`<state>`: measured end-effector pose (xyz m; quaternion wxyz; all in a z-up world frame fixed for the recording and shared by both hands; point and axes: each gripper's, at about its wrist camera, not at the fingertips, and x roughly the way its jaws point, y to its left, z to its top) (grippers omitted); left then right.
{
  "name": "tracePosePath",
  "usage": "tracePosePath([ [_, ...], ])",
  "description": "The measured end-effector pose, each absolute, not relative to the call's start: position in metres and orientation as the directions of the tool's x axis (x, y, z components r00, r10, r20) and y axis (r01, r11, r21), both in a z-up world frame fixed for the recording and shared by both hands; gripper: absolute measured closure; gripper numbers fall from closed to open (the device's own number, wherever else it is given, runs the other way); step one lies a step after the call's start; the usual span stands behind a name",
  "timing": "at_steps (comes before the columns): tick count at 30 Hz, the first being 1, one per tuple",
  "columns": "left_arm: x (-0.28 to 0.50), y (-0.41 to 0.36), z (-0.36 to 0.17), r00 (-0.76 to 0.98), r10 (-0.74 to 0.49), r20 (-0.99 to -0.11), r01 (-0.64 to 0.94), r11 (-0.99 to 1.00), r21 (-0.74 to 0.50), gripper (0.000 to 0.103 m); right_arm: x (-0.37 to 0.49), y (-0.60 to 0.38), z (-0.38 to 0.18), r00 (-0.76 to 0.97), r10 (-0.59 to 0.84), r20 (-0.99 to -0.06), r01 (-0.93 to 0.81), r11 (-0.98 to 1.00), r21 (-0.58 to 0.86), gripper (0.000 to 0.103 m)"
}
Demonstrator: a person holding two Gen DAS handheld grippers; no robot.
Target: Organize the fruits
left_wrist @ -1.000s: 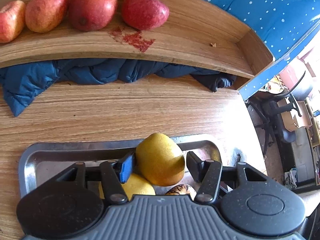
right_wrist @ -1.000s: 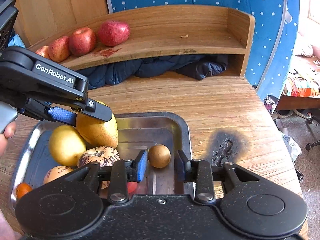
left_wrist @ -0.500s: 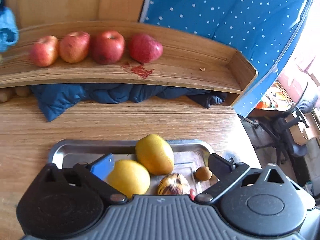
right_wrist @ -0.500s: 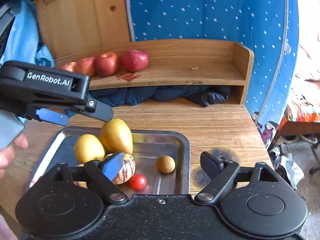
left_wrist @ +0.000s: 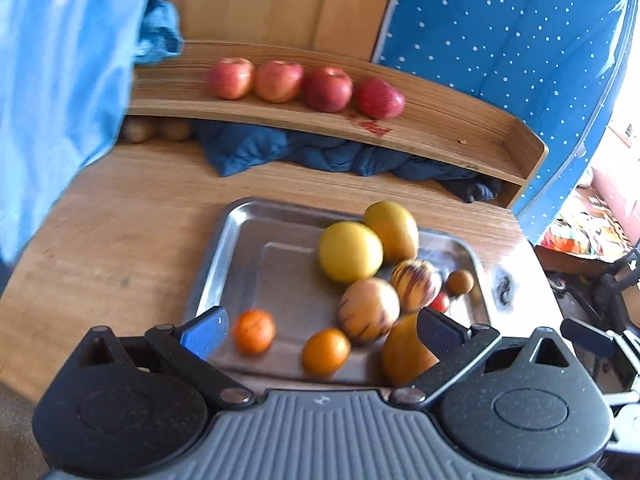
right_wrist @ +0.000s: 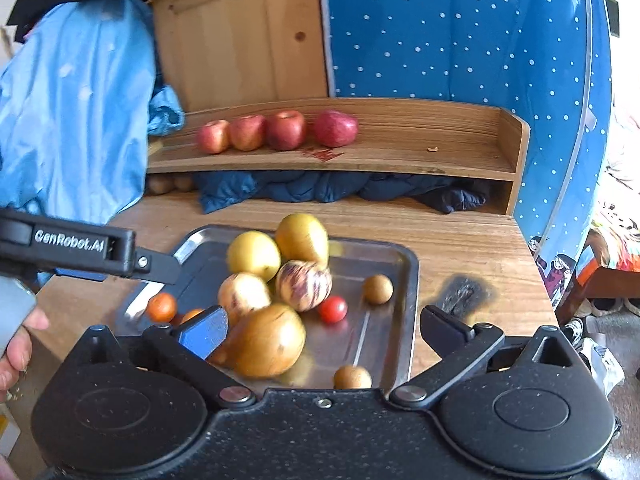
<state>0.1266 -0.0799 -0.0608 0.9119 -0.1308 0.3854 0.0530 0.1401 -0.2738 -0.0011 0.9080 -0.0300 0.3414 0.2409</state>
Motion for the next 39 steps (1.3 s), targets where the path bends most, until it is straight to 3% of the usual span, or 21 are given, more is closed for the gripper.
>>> tracePosePath([
  [13, 0.063, -0.073, -0.076, 0.687, 0.068, -0.723, -0.252, 0.956, -0.149, 0.001, 0.098, -0.277, 0.0, 0.635, 0.417, -0.65, -0.448, 0.885, 0.129, 0.001],
  [39, 0.05, -0.057, -0.088, 0.647, 0.009, -0.763, -0.18, 0.974, -0.141, 0.001, 0.08, -0.253, -0.006, 0.608, 0.352, -0.711, -0.38, 0.916, 0.128, 0.001],
])
